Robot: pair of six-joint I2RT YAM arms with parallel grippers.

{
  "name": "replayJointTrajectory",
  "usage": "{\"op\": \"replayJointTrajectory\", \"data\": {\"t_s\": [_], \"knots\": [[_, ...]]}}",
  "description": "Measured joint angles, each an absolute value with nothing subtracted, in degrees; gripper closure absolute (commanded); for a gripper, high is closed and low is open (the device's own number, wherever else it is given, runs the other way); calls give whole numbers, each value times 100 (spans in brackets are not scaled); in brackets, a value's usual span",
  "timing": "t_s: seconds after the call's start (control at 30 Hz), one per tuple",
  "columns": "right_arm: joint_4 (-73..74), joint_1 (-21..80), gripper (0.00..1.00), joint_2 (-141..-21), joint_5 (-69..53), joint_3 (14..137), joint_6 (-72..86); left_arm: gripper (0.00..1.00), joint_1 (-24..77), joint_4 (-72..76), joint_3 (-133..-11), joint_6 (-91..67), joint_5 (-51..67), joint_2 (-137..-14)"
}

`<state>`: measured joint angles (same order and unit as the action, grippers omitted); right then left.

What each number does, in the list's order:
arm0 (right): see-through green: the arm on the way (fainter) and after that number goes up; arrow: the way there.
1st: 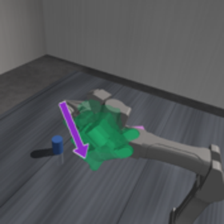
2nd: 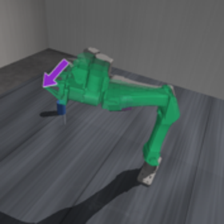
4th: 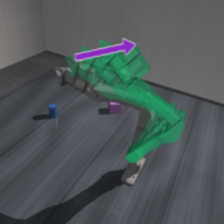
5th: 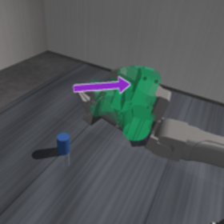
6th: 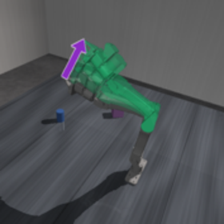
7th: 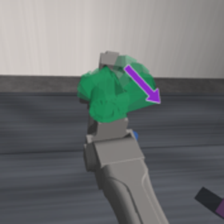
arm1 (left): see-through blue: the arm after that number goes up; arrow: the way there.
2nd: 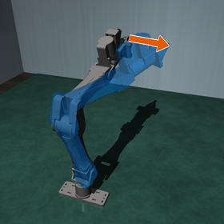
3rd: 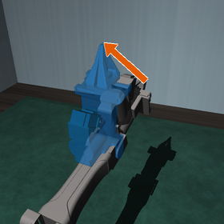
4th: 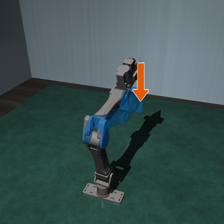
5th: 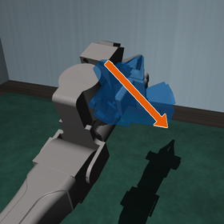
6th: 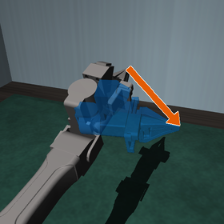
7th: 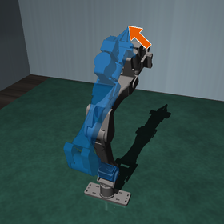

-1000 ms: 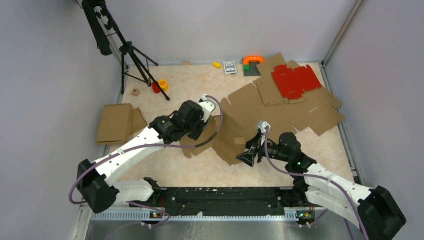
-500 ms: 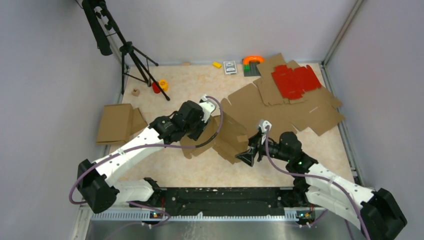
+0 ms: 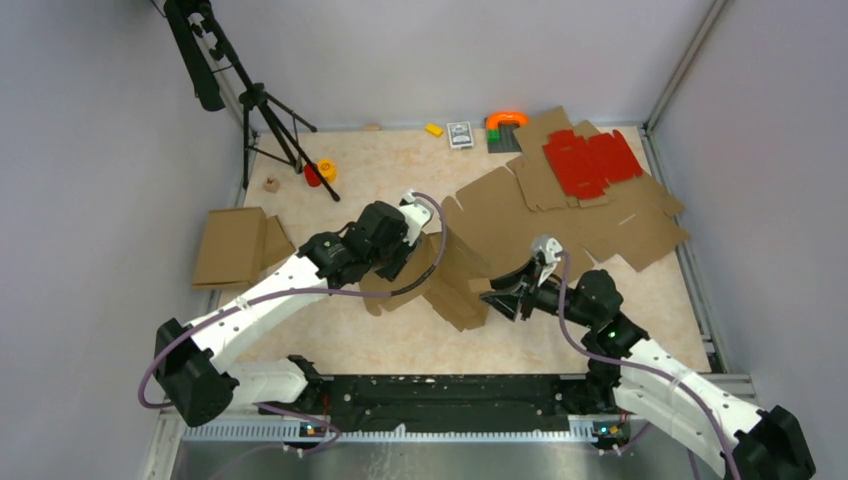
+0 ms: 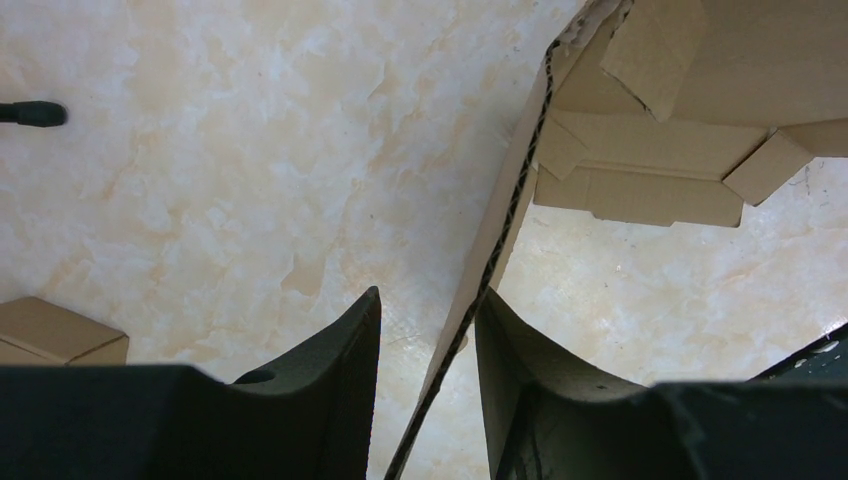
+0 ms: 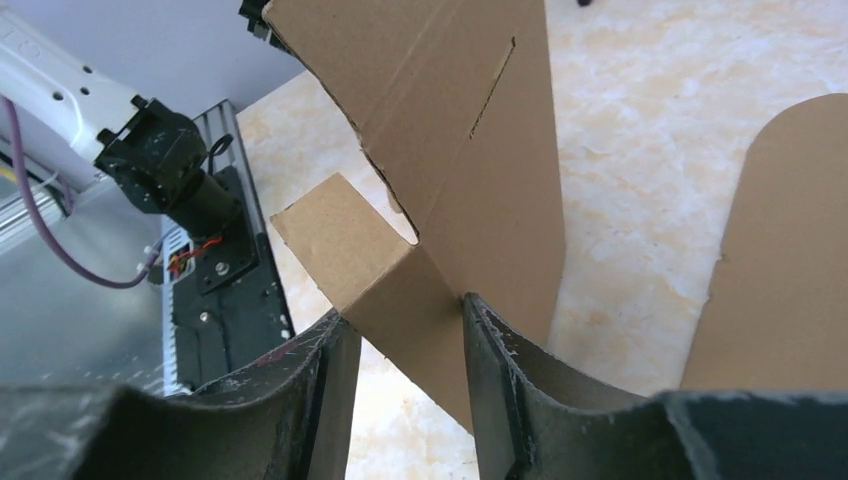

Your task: Fold the paper box

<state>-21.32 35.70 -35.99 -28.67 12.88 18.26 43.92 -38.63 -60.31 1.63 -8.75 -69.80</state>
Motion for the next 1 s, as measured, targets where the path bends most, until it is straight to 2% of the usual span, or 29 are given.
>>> {"op": "replayJointTrajectory", "data": {"t_s": [0.17,0.33,0.7,1.0], "knots": [[-2259,3548,43,-3988,-3301,1417,1809,71,4392,-3865,-6031,169,-878,-6980],[-2344,3544,38,-4254,-3975,1533,1802,72,4392,-3863,-6031,183,-880,-6980],[-2445,3551,40,-4298,-4838,1555,1643,72,4392,-3865,-6034,231,-792,-6980],[-2628,3636,60,-4943,-5092,1813,1500,72,4392,-3865,-6038,279,-775,-6993]]}}
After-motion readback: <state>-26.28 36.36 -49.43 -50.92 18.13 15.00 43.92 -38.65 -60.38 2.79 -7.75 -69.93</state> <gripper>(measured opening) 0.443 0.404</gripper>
